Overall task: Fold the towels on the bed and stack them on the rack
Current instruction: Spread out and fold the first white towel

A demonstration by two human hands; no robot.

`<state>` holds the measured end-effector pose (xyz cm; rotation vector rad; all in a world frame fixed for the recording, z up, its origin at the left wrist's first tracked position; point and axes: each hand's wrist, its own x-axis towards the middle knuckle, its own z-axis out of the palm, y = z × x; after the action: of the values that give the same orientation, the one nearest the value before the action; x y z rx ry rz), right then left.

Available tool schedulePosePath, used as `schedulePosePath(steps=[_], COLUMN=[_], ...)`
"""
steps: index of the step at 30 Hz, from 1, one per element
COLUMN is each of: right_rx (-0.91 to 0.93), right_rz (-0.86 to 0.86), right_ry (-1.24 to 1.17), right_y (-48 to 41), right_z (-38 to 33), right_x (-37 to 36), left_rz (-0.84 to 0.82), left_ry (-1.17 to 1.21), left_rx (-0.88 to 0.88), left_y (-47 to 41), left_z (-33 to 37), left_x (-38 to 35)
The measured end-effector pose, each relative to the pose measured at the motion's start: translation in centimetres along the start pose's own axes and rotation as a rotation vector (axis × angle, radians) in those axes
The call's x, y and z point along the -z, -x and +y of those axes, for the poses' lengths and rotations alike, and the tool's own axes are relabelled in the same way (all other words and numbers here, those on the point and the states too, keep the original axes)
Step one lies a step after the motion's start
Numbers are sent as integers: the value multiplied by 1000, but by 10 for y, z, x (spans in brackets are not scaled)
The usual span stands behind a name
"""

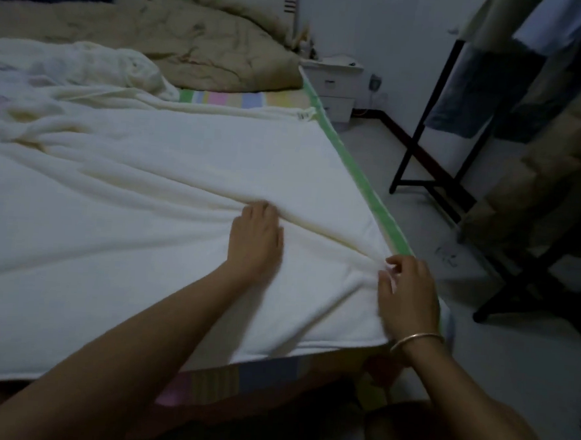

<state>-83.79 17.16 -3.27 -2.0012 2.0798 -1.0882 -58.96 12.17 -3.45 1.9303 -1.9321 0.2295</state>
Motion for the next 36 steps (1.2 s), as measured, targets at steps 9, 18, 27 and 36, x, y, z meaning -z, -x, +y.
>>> schedulePosePath(steps=[9,18,27,36], right_rx=[-219,-80,7,37], right_rz=[-225,-216,-335,-324], right_ry=[268,243,490,136], right_y=[-4,-25,-32,-109], right_z=[12,33,24,-56], right_x=[6,17,12,-50], left_rz=[-278,-84,-190,-169], left_ry=[-154,-286,21,157], left_rx=[-245,-270,-172,-26], left_y=[-77,-110,-95,-122], left_z=[24,47,29,-8], left_x=[8,7,-17,-4])
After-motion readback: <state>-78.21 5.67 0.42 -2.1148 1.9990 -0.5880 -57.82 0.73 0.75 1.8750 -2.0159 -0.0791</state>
